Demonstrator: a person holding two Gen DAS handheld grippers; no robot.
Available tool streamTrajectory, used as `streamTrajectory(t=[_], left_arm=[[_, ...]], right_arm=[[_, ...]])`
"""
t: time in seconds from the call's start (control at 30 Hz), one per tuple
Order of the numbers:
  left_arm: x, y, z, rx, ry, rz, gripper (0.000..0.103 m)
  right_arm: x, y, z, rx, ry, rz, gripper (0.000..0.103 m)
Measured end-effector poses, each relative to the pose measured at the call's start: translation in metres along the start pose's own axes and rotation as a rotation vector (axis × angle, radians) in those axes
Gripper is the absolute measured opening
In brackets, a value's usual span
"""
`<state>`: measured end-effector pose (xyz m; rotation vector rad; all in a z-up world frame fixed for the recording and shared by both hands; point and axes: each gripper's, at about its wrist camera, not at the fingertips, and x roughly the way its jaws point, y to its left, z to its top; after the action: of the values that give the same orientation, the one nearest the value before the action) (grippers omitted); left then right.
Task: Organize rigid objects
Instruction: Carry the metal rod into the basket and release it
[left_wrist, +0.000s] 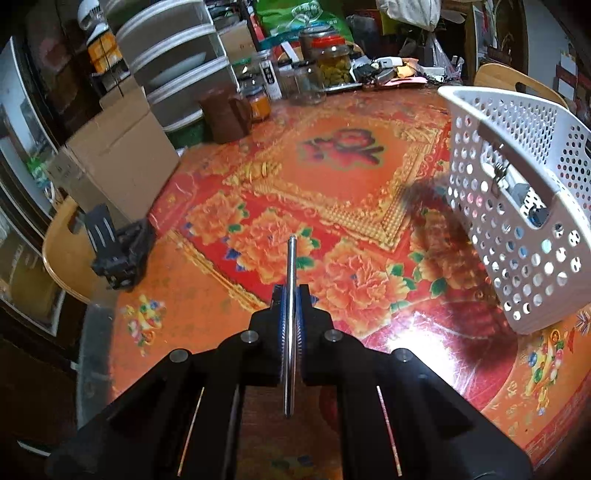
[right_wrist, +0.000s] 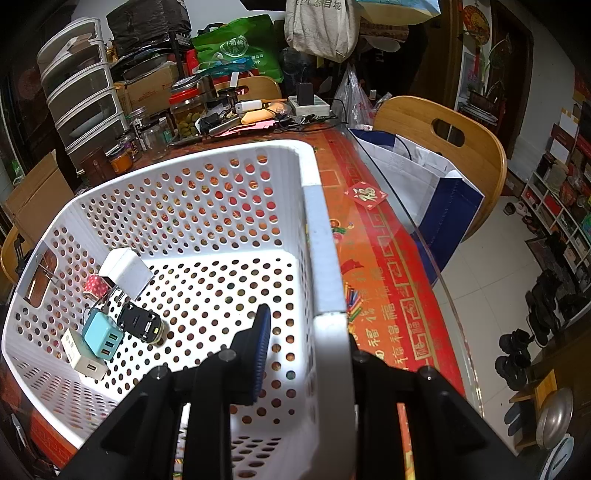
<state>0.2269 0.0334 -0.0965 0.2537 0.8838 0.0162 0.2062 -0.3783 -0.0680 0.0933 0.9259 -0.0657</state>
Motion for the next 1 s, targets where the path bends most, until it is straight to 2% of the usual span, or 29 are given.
streamTrajectory(t=[0.3,0.5,0.63,0.73,0.87,1.0], left_arm=[[-0.039,-0.008,0.027,0.015,-0.071,0.025,0.005],[-0.086,-0.024,0.063,0.021,-0.17,0.003,0.005],[-0.121,-0.052,0.09,0.064,-0.243,-0.029,0.005],[-0.139,-0.087,0.109,0.121,-0.276,-0.066,0.005],[-0.141,-0.129,0.122,0.192,-0.264,-0.12,0.005],[-0.118,-0.168,0.131,0.258,-0.177,-0.171,0.005]], right_arm=[[-0.001,0.004,0.001,-0.005,0.001,0.003,0.023],[-0.001,0.005,0.001,-0.006,0.0,0.001,0.023],[-0.001,0.005,0.001,-0.005,-0.001,0.004,0.023],[-0.001,0.004,0.001,-0.006,-0.001,0.004,0.023],[-0.001,0.003,0.001,-0.006,-0.002,0.005,0.023],[0.0,0.003,0.002,-0.008,0.0,0.011,0.023]])
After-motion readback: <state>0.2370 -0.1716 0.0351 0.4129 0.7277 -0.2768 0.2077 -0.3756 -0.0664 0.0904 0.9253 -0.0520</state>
